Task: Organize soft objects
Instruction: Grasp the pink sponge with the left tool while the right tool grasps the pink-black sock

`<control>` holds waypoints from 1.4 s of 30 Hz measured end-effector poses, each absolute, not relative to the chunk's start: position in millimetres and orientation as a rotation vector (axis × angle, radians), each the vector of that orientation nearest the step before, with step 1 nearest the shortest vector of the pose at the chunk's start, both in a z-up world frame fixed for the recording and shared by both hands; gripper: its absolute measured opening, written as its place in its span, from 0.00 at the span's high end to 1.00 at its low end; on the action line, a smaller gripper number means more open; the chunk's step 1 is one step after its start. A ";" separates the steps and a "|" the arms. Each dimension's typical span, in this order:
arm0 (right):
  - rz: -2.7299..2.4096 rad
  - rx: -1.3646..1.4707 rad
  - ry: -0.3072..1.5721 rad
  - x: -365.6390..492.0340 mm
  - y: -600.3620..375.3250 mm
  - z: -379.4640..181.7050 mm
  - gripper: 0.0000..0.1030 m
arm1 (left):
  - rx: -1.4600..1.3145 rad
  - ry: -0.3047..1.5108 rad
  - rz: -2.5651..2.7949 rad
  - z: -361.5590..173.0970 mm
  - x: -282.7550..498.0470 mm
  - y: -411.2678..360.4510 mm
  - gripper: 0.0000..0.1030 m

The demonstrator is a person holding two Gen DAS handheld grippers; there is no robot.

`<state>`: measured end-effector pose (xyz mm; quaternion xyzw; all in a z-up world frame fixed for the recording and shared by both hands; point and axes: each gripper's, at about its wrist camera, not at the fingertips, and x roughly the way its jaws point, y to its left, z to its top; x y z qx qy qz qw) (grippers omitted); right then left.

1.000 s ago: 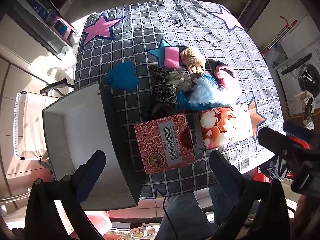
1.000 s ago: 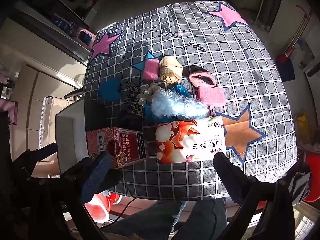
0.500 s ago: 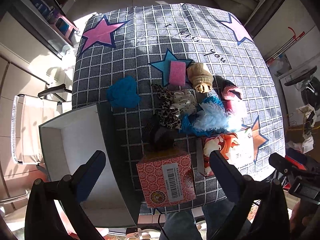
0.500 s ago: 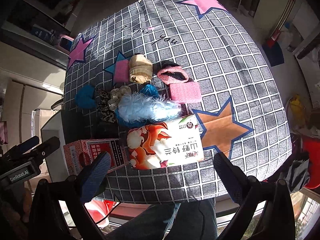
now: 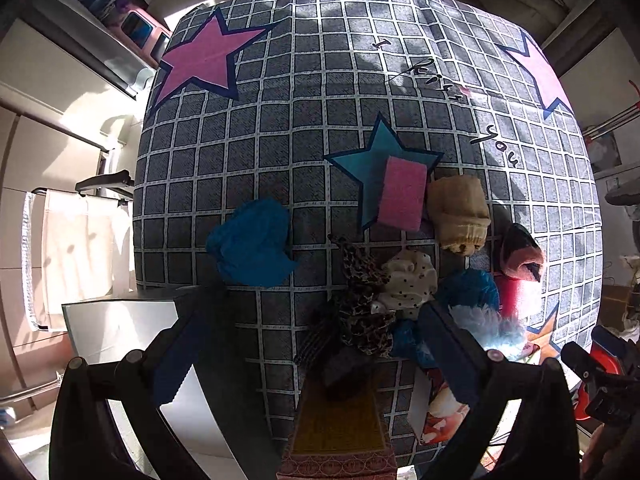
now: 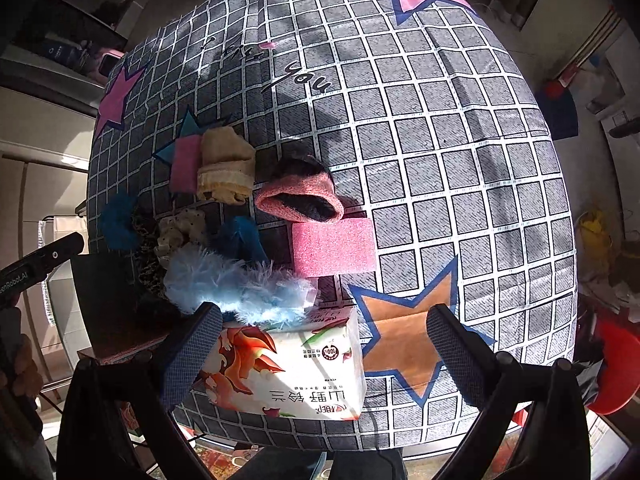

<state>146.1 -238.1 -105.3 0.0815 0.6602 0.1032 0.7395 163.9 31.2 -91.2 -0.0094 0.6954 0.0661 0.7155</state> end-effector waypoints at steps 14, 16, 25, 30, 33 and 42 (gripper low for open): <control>0.290 -0.012 1.460 209.0 -200.2 -159.6 0.00 | 0.163 1.672 0.126 -188.9 234.5 -8.0 0.00; 0.305 -0.032 1.457 214.5 -195.4 -164.9 0.00 | 0.144 1.677 0.124 -195.6 238.8 -6.5 0.00; 0.378 -0.077 1.456 228.2 -178.1 -184.4 0.19 | 0.174 1.648 0.131 -215.2 266.5 -26.7 0.01; 0.411 -0.038 1.482 228.3 -180.3 -195.7 0.56 | 0.149 1.673 0.130 -233.8 271.1 -36.9 0.05; 0.419 -0.025 1.464 228.7 -197.1 -194.8 0.67 | 0.092 1.675 0.100 -237.1 271.5 -32.8 0.11; 0.420 0.057 1.421 224.9 -233.9 -168.0 0.67 | 0.031 1.593 0.077 -200.3 257.3 -20.7 0.55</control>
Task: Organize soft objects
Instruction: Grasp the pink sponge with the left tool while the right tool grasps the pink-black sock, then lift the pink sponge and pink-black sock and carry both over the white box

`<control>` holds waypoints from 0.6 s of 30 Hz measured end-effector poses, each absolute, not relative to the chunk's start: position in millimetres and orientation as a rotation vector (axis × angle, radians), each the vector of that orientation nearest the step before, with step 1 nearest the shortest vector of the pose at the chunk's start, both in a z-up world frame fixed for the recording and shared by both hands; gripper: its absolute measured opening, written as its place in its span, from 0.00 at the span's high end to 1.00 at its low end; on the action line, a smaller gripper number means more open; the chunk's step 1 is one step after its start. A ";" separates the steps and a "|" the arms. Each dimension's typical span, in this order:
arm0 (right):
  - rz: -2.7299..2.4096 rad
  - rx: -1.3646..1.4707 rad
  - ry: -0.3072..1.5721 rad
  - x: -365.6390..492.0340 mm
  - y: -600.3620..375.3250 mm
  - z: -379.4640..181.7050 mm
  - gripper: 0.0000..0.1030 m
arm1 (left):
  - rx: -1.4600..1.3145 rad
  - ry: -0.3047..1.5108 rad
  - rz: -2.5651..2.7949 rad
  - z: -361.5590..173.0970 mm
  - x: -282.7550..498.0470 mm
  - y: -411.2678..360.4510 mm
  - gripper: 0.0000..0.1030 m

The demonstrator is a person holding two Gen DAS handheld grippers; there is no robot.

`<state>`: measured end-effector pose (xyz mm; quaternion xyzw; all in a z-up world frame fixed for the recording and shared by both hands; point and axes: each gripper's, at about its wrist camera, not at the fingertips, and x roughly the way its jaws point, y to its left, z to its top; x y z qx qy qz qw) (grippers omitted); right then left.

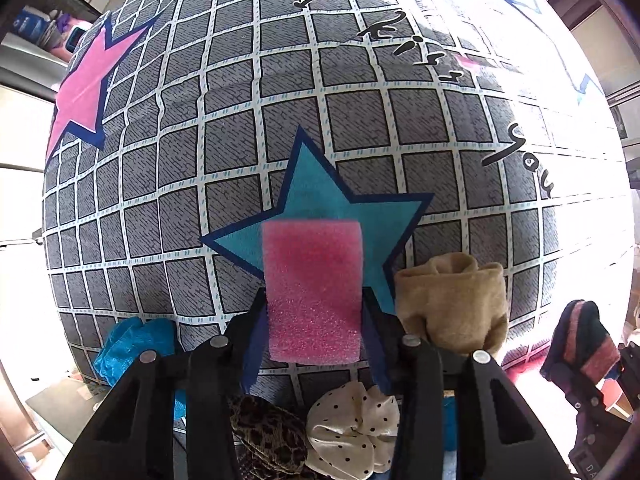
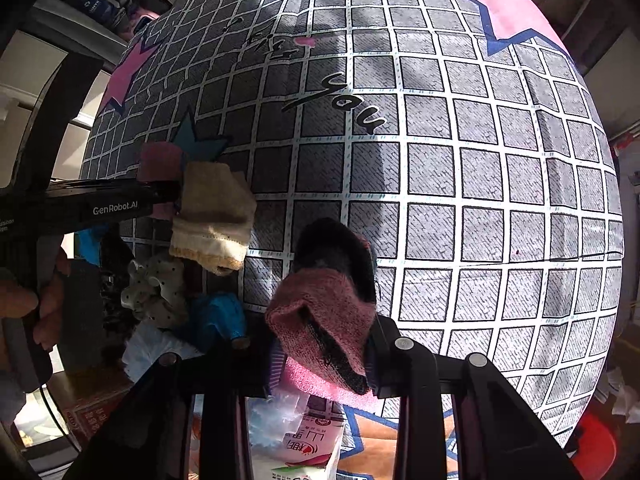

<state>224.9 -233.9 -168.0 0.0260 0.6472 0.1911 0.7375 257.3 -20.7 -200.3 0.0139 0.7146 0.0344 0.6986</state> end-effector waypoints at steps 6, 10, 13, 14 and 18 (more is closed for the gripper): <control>0.415 0.098 1.392 232.9 -232.7 -144.1 0.67 | -0.005 1.497 0.072 -149.0 247.3 -29.9 0.55; 0.425 0.099 1.370 225.2 -237.9 -125.3 0.67 | -0.034 1.443 0.060 -112.1 219.5 -32.4 0.55; 0.441 0.098 1.366 218.8 -238.7 -115.0 0.67 | -0.023 1.405 0.058 -93.8 193.1 -40.8 0.55; 0.450 0.095 1.366 215.6 -239.8 -112.2 0.67 | -0.013 1.395 0.055 -87.4 188.0 -45.2 0.55; 0.486 0.064 1.361 201.3 -239.4 -101.4 0.67 | -0.031 1.359 0.032 -61.6 153.2 -66.1 0.55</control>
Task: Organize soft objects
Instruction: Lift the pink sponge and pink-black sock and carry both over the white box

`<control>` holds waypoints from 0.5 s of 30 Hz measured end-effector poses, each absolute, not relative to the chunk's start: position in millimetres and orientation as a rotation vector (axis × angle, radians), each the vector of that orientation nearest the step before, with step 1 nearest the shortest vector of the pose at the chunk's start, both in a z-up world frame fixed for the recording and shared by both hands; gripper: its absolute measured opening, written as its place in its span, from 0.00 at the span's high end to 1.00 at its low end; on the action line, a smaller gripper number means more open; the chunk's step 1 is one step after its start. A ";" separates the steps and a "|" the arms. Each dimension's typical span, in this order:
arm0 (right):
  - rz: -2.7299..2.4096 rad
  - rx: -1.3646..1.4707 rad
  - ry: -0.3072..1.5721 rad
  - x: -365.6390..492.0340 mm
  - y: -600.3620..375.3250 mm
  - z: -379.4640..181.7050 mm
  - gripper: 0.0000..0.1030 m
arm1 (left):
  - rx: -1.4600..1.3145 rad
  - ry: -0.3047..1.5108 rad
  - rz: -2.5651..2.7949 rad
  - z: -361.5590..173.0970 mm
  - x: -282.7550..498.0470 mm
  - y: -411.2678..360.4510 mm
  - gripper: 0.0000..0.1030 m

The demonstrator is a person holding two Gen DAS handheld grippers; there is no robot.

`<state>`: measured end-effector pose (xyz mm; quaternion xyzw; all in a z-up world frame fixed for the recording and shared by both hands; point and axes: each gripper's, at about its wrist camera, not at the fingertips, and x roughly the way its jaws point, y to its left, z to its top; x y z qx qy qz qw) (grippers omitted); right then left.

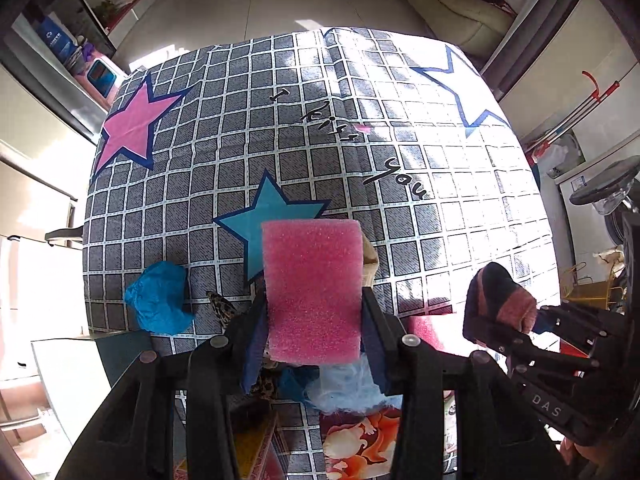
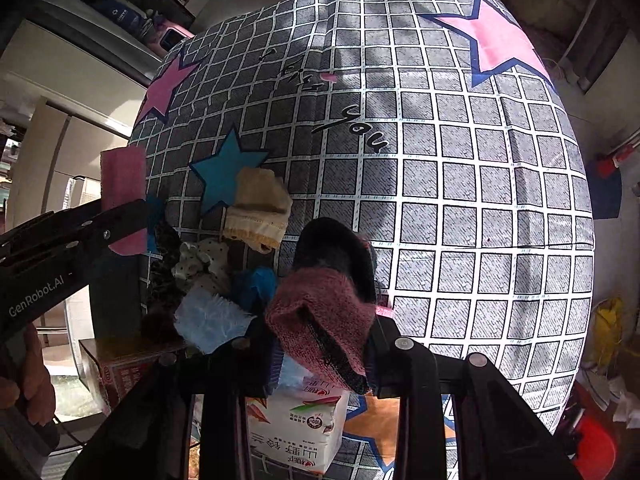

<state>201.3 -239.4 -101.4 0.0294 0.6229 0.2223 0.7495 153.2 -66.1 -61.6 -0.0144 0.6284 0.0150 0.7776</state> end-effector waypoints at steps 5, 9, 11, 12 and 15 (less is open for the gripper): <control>0.547 0.009 1.399 182.2 -237.1 -95.7 0.67 | -0.025 1.324 0.051 -41.2 114.1 -90.9 0.55; 0.577 -0.054 1.396 159.9 -240.1 -89.8 0.67 | -0.016 1.288 0.019 -25.5 77.4 -105.3 0.55; 0.569 -0.057 1.398 149.5 -242.8 -88.0 0.67 | -0.003 1.283 0.003 -21.4 60.8 -108.4 0.55; 0.565 -0.052 1.396 143.4 -243.2 -86.9 0.67 | -0.002 1.286 -0.010 -20.6 53.3 -108.9 0.55; 0.551 -0.041 1.387 122.1 -241.7 -85.4 0.67 | 0.018 1.283 -0.044 -18.4 30.1 -107.6 0.55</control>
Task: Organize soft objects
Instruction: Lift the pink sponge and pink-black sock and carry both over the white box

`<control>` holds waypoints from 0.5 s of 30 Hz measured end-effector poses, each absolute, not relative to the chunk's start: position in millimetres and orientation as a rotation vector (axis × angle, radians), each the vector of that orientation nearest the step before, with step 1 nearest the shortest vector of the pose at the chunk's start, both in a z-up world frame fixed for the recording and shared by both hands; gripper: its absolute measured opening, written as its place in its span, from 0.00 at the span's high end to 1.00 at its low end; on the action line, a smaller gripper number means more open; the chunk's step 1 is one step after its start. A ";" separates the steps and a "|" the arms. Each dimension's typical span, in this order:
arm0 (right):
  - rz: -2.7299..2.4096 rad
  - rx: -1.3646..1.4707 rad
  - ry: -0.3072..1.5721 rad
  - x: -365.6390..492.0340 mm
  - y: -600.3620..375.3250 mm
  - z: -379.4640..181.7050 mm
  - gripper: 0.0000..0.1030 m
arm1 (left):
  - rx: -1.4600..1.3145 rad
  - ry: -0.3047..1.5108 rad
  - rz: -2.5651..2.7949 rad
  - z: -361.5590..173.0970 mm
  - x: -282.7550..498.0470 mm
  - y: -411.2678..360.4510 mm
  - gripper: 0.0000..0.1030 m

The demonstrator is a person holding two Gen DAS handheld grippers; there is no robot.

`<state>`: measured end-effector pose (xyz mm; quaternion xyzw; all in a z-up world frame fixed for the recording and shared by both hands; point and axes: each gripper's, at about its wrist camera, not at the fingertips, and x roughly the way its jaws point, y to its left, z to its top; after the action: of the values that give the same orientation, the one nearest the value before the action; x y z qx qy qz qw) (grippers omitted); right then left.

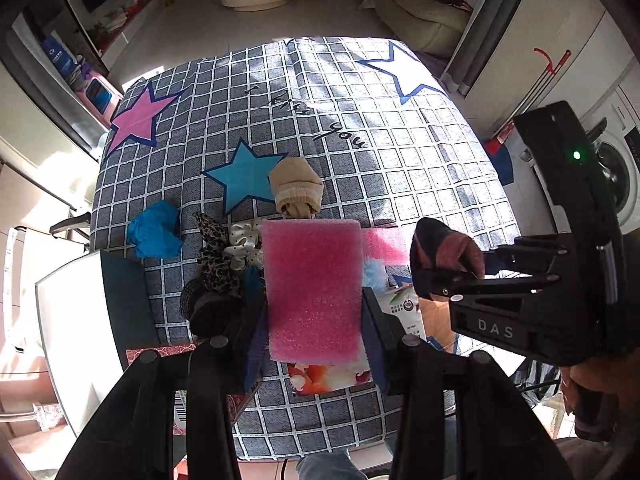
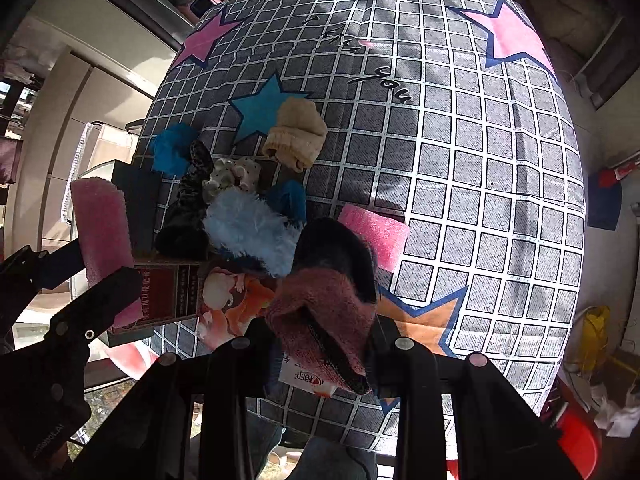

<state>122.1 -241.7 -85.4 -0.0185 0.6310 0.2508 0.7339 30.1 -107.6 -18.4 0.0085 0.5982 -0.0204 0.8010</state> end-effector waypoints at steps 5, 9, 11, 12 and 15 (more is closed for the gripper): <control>0.491 0.027 1.397 78.5 -232.2 -88.3 0.67 | 0.028 1.275 -0.121 -10.1 -14.0 -96.6 0.55; 0.483 0.071 1.386 44.4 -217.3 -84.1 0.67 | 0.087 1.228 -0.177 5.8 -46.8 -91.0 0.55; 0.482 0.083 1.372 31.1 -208.3 -79.1 0.67 | 0.114 1.201 -0.191 14.5 -58.7 -86.3 0.55; 0.483 0.084 1.360 26.7 -204.0 -75.6 0.67 | 0.125 1.188 -0.192 18.1 -64.0 -83.6 0.55; 0.497 0.074 1.322 15.7 -189.4 -61.5 0.67 | 0.132 1.158 -0.179 26.7 -74.9 -71.4 0.55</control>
<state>15.7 -189.4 -61.5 0.0342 0.6072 0.2281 0.7603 -74.9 -71.4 26.7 0.0621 0.5459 -0.0844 0.8313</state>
